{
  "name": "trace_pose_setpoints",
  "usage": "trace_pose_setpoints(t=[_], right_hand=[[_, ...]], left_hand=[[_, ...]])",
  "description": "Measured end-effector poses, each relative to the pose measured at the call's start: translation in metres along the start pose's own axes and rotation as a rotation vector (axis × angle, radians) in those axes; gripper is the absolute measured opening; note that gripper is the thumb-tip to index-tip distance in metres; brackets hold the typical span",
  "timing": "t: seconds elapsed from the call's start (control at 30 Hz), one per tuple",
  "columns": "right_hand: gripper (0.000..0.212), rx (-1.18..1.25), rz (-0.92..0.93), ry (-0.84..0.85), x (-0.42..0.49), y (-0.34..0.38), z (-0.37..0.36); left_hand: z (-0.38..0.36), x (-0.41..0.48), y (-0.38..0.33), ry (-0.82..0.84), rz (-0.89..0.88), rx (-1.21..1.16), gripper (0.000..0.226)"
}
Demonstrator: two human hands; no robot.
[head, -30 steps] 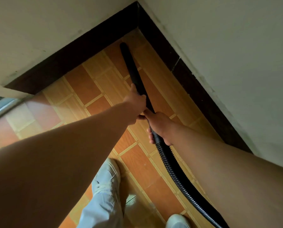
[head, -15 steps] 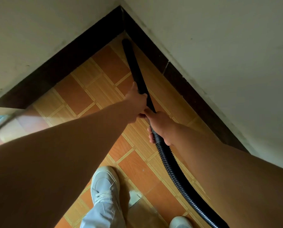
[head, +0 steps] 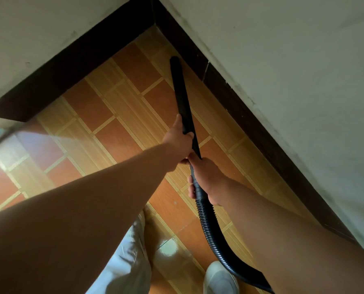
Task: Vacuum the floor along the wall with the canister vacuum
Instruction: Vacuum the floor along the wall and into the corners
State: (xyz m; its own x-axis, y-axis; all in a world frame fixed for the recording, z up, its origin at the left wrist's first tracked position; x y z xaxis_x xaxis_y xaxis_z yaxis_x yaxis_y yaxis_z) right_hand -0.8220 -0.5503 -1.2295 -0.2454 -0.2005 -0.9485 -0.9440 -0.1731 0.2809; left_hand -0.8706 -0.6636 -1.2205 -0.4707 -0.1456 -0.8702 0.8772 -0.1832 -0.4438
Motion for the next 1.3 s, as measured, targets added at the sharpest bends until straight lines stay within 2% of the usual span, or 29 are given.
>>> trace_pose_setpoints(t=[0.13, 0.8, 1.3], right_hand=[[0.043, 0.069, -0.010, 0.020, -0.016, -0.023, 0.004], [0.045, 0.422, -0.060, 0.025, -0.071, -0.150, 0.020], [0.037, 0.613, -0.053, -0.045, -0.089, -0.201, 0.005]], left_hand=[[-0.015, -0.015, 0.016, 0.000, 0.005, 0.036, 0.072], [-0.092, -0.081, 0.090, 0.003, -0.058, 0.351, 0.071], [-0.109, -0.101, 0.122, 0.124, -0.182, 0.519, 0.070]])
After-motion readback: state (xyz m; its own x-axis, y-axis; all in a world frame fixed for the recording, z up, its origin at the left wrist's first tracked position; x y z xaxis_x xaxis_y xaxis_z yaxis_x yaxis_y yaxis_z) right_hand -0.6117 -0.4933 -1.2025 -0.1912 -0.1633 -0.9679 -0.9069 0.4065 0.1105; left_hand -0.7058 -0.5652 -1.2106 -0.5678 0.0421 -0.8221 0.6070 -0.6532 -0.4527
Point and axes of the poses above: each hand's wrist, its own x-axis towards the middle knuckle, its own z-axis out of the back of the hand, y = z × x, the point moved 1 cm from there along x, towards the middle knuckle, and after that the axes turned 3 degrees about x, right-handed, at the moved point
